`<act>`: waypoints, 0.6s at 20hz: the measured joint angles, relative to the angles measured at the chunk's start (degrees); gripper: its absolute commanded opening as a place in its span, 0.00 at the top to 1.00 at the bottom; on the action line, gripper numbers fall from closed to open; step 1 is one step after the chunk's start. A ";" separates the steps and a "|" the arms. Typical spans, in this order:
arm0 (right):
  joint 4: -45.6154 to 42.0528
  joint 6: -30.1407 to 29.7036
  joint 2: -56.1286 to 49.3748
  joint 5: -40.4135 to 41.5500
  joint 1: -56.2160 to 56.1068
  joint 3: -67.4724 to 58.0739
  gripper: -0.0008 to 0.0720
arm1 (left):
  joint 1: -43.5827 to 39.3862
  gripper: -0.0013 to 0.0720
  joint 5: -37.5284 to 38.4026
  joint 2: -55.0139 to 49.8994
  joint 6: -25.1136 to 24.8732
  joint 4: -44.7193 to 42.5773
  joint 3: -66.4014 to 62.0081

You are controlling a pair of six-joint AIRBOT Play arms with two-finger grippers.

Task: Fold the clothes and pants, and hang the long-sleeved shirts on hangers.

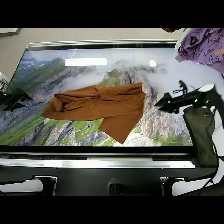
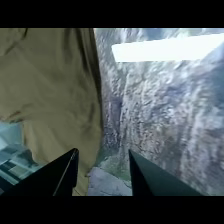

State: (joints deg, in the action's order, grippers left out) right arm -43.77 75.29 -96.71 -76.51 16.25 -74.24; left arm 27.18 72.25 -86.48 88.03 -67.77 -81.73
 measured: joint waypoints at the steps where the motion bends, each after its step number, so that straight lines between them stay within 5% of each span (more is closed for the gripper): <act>1: 2.19 -2.43 0.17 1.40 -0.55 3.02 0.47 | 0.13 0.21 0.04 0.04 0.00 0.02 0.48; 12: 10.40 -10.62 -3.34 9.97 -8.79 11.10 0.51 | 0.31 0.21 0.11 -0.55 -0.02 0.28 1.66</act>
State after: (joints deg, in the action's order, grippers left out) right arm -33.36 64.66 -100.05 -66.54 7.46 -63.13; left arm 27.49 72.36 -87.02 88.01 -67.48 -80.07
